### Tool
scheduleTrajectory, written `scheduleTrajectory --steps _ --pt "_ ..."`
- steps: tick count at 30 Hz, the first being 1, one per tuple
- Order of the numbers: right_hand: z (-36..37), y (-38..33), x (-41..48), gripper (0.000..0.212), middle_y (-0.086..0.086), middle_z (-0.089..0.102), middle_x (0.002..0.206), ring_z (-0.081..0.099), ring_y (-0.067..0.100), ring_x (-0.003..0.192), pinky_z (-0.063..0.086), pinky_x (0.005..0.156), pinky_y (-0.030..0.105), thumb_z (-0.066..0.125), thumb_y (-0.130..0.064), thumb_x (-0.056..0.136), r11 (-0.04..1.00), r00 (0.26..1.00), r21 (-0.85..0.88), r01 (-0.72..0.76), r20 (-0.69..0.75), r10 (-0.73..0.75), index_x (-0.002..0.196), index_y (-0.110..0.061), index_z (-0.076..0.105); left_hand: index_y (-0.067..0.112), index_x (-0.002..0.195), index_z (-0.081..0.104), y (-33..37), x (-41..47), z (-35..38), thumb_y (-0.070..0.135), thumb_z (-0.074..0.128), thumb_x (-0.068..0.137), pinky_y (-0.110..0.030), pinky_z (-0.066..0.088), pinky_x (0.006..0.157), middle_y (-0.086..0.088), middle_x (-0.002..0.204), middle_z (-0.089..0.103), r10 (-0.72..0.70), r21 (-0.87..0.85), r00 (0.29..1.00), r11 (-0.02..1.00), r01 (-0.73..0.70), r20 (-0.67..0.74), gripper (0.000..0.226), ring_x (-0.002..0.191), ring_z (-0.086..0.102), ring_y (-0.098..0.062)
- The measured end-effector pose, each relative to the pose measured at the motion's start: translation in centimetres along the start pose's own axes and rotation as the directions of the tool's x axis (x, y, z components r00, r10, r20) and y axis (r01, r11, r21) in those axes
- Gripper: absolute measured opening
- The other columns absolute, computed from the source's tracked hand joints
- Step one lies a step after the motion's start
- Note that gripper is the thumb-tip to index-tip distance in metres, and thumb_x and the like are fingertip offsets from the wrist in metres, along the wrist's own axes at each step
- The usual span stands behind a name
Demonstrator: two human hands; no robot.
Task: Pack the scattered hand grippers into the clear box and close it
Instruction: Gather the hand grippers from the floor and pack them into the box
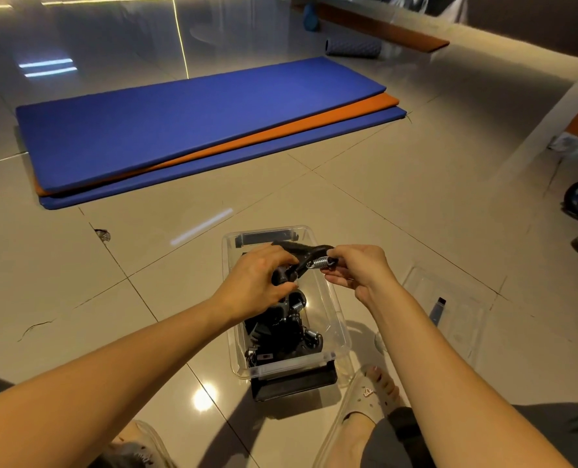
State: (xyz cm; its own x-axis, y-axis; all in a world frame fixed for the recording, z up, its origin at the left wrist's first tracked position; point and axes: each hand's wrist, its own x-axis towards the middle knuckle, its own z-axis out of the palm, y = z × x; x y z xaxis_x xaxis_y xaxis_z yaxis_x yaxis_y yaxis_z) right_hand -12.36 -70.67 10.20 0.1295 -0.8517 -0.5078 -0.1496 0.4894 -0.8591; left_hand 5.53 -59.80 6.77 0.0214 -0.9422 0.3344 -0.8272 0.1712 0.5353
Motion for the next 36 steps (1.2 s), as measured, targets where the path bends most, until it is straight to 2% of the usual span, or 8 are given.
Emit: scheduleTrajectory --steps 8,10,15,23,27,30,34,36 --pt "-0.5 1.0 1.3 0.028 0.021 0.075 0.088 0.072 0.024 0.066 0.060 0.062 0.033 0.073 0.008 0.081 0.986 0.993 -0.156 0.057 0.107 -0.041 0.105 -0.007 0.068 0.028 0.154 0.038 -3.8 1.5 -0.7 0.058 0.078 0.074 -0.047 0.021 0.121 0.005 0.160 0.034 -0.090 0.180 0.969 0.983 0.049 0.231 0.094 0.147 0.026 -0.017" --pt "-0.2 1.4 1.4 0.027 0.022 0.076 0.092 0.071 0.028 0.074 0.058 0.065 0.035 0.071 0.008 0.082 0.981 0.985 -0.177 0.083 0.166 -0.053 0.105 -0.007 0.070 0.027 0.153 0.039 -4.2 1.9 -0.5 0.058 0.077 0.075 -0.045 0.020 0.120 0.005 0.156 0.041 -0.094 0.190 0.960 0.981 0.044 0.262 0.092 0.144 0.032 -0.017" --pt "0.2 2.7 2.2 0.023 0.020 0.075 0.099 0.069 0.026 0.079 0.060 0.072 0.036 0.070 0.005 0.087 0.969 0.969 -0.203 0.144 0.226 -0.096 0.102 -0.013 0.070 0.030 0.139 0.054 -4.8 2.2 0.4 0.052 0.078 0.075 -0.037 0.047 0.096 0.009 0.118 0.067 -0.095 0.133 0.954 0.989 0.058 0.286 0.072 0.105 0.060 -0.011" --pt "-4.9 7.3 6.2 0.021 0.015 0.072 0.090 0.068 0.025 0.068 0.056 0.068 0.035 0.069 -0.002 0.088 0.945 0.990 -0.316 0.079 -0.084 -0.111 0.109 0.000 0.069 0.024 0.128 0.055 -7.2 0.2 5.6 0.039 0.086 0.073 -0.034 0.054 0.087 0.002 0.119 0.068 -0.333 0.183 0.882 0.941 0.286 0.333 0.065 0.103 0.065 -0.018" --pt "-9.8 11.3 8.8 0.022 0.011 0.073 0.108 0.069 0.030 0.097 0.056 0.087 0.037 0.068 -0.009 0.090 0.893 0.944 -0.449 -0.024 -0.305 -0.128 0.111 -0.006 0.074 0.019 0.124 0.059 -8.0 0.2 7.4 0.032 0.088 0.071 -0.037 0.052 0.094 -0.001 0.123 0.060 -0.378 0.182 0.862 0.925 0.334 0.338 0.062 0.107 0.060 -0.020" --pt "-13.7 14.2 10.1 0.028 0.012 0.069 0.122 0.062 0.033 0.113 0.046 0.086 0.030 0.065 -0.012 0.093 0.825 0.906 -0.538 -0.172 -0.416 -0.082 0.119 -0.006 0.071 0.021 0.125 0.060 -8.6 0.2 8.2 0.038 0.085 0.072 -0.043 0.049 0.099 -0.001 0.127 0.058 -0.375 0.236 0.865 0.922 0.308 0.335 0.061 0.110 0.055 -0.020" --pt "-15.8 17.6 11.5 0.016 0.015 0.070 0.097 0.058 0.031 0.081 0.050 0.075 0.033 0.066 -0.014 0.089 0.727 0.911 -0.629 -0.275 -0.412 -0.012 0.098 -0.003 0.072 0.025 0.132 0.057 -9.1 0.2 9.1 0.047 0.080 0.075 -0.043 0.043 0.101 0.000 0.131 0.059 -0.381 0.367 0.878 0.891 0.266 0.289 0.066 0.116 0.051 -0.022" --pt "-15.4 18.5 12.3 0.015 0.012 0.067 0.084 0.060 0.031 0.078 0.048 0.070 0.032 0.068 -0.018 0.088 0.693 0.928 -0.664 -0.281 -0.373 0.018 0.087 -0.003 0.071 0.025 0.134 0.057 -9.2 0.4 9.2 0.049 0.081 0.074 -0.043 0.042 0.100 0.001 0.132 0.059 -0.396 0.368 0.872 0.886 0.281 0.288 0.069 0.117 0.051 -0.023"
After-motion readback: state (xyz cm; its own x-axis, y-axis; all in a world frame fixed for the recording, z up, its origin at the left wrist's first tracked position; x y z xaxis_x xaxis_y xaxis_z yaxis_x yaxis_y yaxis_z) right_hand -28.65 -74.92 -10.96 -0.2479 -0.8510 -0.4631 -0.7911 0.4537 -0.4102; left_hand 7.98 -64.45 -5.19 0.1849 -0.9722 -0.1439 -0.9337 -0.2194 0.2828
